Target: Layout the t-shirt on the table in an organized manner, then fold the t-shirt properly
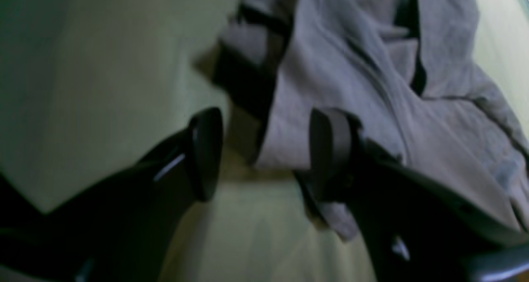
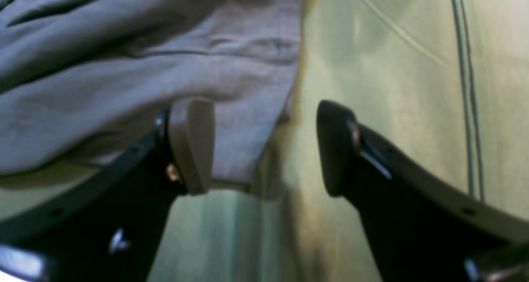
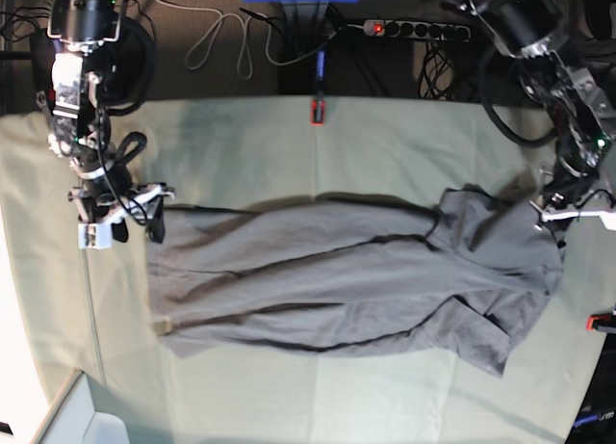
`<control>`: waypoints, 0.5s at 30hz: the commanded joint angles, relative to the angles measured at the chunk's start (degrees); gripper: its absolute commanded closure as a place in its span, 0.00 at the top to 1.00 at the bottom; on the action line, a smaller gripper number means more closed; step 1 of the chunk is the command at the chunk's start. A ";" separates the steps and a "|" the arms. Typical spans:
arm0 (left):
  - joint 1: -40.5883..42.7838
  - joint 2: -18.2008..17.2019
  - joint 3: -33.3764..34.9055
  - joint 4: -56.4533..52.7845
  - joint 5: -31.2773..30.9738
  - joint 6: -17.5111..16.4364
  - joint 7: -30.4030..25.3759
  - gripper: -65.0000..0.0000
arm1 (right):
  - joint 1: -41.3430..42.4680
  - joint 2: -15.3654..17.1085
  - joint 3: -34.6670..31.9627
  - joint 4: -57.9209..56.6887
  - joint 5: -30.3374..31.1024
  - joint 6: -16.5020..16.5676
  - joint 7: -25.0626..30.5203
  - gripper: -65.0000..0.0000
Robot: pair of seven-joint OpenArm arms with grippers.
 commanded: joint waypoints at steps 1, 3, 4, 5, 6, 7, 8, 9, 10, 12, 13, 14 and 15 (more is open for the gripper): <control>-0.41 -0.61 0.09 -0.19 -0.20 -0.14 -1.40 0.50 | 0.44 0.48 0.23 1.04 0.83 0.24 1.59 0.60; -0.85 -0.61 0.18 -2.04 -0.20 -0.14 -1.75 0.50 | 0.17 0.13 0.14 1.13 0.83 0.24 1.59 0.60; -1.02 -0.61 0.18 -2.92 -0.20 -0.14 -1.84 0.50 | 0.17 -0.31 0.14 1.31 0.83 0.42 1.59 0.60; -1.02 -0.61 0.18 -3.71 -0.20 -0.14 -1.93 0.50 | 0.17 -0.48 0.14 1.31 0.74 0.42 1.59 0.60; -1.02 -0.61 0.18 -4.32 -0.20 -0.14 -1.93 0.50 | 0.17 -0.48 0.14 1.22 0.74 0.42 1.59 0.60; -1.11 -0.79 0.18 -5.29 -0.20 -0.14 -1.93 0.50 | 0.17 -0.57 0.14 1.13 0.65 0.42 1.59 0.60; -1.20 -0.96 0.18 -6.26 -0.20 -0.14 -2.02 0.50 | 0.17 -0.66 0.14 1.13 0.65 0.42 1.59 0.60; -1.73 -1.05 0.18 -6.96 -0.20 -0.14 -2.02 0.50 | 0.08 -0.66 0.14 1.13 0.65 0.42 1.59 0.60; -2.17 -1.05 0.18 -7.57 -0.20 -0.14 -2.02 0.50 | 0.08 -0.66 0.14 1.13 0.65 0.42 1.59 0.60; -2.43 -1.14 0.18 -8.19 -0.20 -0.14 -2.02 0.50 | -0.18 -0.66 0.14 1.13 0.65 0.42 1.50 0.60; -2.61 -1.14 0.18 -8.28 -0.20 -0.14 -2.02 0.50 | -0.53 -0.66 0.14 1.13 0.65 0.42 1.50 0.60; -3.13 -0.96 0.18 -8.28 -0.20 -0.14 -2.02 0.50 | -0.71 -0.66 0.14 1.31 0.65 0.42 1.50 0.60; -3.57 -0.88 0.18 -8.28 -0.11 -0.14 -2.02 0.50 | -0.88 -0.66 0.14 1.31 0.65 0.42 1.50 0.60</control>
